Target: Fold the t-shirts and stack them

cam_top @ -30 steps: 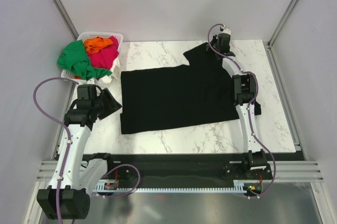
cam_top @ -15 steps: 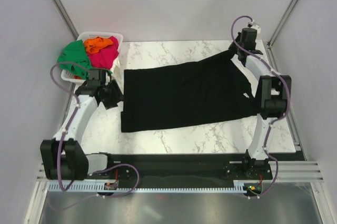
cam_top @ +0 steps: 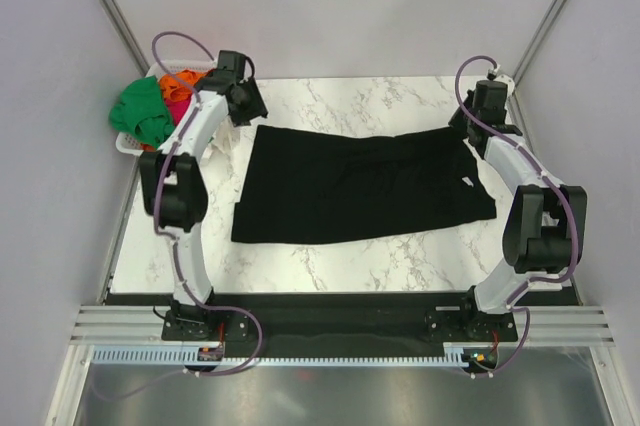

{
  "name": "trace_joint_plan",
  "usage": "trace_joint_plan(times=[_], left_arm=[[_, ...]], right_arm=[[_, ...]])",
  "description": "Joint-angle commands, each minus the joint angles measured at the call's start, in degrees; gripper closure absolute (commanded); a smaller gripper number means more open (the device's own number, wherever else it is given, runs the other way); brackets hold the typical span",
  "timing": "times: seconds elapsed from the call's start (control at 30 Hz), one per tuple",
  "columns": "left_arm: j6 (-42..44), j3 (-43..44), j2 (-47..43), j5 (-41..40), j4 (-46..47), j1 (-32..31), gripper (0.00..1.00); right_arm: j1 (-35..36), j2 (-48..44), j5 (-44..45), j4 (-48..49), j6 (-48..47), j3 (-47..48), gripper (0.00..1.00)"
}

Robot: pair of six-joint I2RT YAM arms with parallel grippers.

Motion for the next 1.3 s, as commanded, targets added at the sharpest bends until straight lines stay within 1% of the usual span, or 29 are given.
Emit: trace_joint_plan(times=[0.0,0.03,0.1,0.13,0.3,0.5,0.67,0.73,0.77,0.87,0.97,1.0,1.07,1.1,1.17,1.2,1.27], left_arm=[[3.1,13.7,8.9,-6.3,-6.4,-0.7,0.44],[3.0,16.2,13.2,-8.2,-7.7,-0.7,0.44],[3.0,22.3,17.1,-9.9,-9.5,-0.7,0.44],[3.0,23.7,20.1,-10.6,-9.7,-0.6,0.44],[1.9,30.4,26.8,-11.8,-10.5,-0.6,0.41],[0.1,32.2,31.4,-10.3,-10.3,-0.6,0.43],[-0.1,32.9,33.2,-10.2,-9.4,-0.7,0.43],[-0.1,33.3,33.9,-10.1,-8.7,-0.7,0.45],[-0.1,33.4,34.2,-9.9,-8.4,-0.6,0.47],[-0.1,33.7,34.7,-8.9,-7.8,-0.6,0.57],[0.7,33.6,34.8,-8.0,-6.4,-0.6,0.74],[1.5,33.6,34.6,-7.6,-5.8,-0.7,0.83],[2.4,33.7,33.7,-6.8,-4.7,-0.6,0.95],[3.0,33.9,33.1,-6.7,-4.1,-0.6,0.98],[3.3,34.0,30.5,-6.4,-3.8,-0.3,0.98],[3.6,33.8,29.5,-6.5,-3.8,-0.3,0.98],[3.4,32.7,25.2,-7.2,-3.8,0.4,0.98]], right_arm=[[0.0,-3.4,-5.2,-0.8,0.3,-3.9,1.0],[0.0,-3.7,-5.2,-0.8,0.2,-4.6,1.0],[0.1,-4.7,-6.8,-0.6,0.2,-6.7,1.0],[0.2,-4.8,-7.5,-0.5,0.1,-7.3,1.0],[1.2,-4.7,-9.1,0.4,0.6,-9.6,1.0],[1.4,-3.1,-10.0,0.5,0.6,-8.9,1.0],[1.4,-2.6,-10.6,0.5,0.7,-8.5,1.0],[1.4,-2.6,-10.9,0.5,0.6,-8.5,1.0],[1.4,-2.5,-11.0,0.5,0.6,-8.6,1.0],[1.4,-2.1,-11.0,0.4,0.5,-8.7,1.0],[1.4,-1.7,-9.9,0.4,0.0,-8.5,1.0],[3.1,-1.5,-9.2,0.3,-1.0,-8.0,1.0],[3.6,-0.8,-7.2,-0.3,-1.5,-6.8,1.0],[3.6,-0.3,-7.1,-0.7,-1.5,-4.7,1.0],[3.8,1.9,-7.5,-1.5,-1.3,-1.4,1.0],[4.0,2.9,-8.1,-2.6,-1.2,3.2,1.0],[4.6,5.5,-8.3,-3.4,-1.3,8.1,1.0]])
